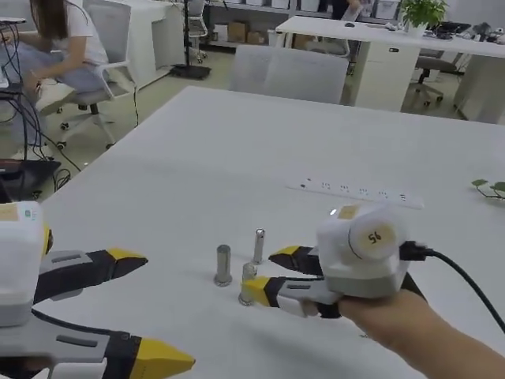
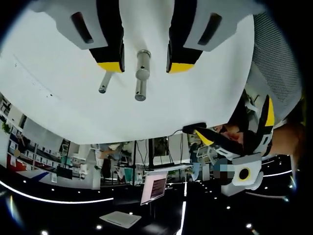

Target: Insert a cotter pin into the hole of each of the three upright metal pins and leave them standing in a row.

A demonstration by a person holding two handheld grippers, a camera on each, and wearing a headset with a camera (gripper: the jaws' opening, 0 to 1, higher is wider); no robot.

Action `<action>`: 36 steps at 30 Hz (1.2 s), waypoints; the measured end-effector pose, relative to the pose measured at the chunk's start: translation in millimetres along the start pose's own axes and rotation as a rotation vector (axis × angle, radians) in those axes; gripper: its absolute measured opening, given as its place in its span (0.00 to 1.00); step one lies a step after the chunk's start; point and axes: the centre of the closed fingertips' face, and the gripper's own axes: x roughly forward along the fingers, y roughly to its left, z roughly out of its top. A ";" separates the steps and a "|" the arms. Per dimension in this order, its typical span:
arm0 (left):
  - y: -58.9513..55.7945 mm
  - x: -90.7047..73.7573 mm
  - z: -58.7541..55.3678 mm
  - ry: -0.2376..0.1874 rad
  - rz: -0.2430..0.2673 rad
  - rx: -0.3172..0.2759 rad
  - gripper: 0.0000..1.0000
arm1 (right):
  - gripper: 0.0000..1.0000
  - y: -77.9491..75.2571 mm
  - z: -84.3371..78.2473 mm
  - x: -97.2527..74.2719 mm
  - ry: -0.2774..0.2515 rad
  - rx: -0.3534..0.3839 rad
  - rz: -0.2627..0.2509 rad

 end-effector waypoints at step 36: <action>9.5 1.1 -6.8 -0.003 0.008 -0.033 0.90 | 0.18 -4.8 -9.6 32.3 0.035 -0.003 -0.051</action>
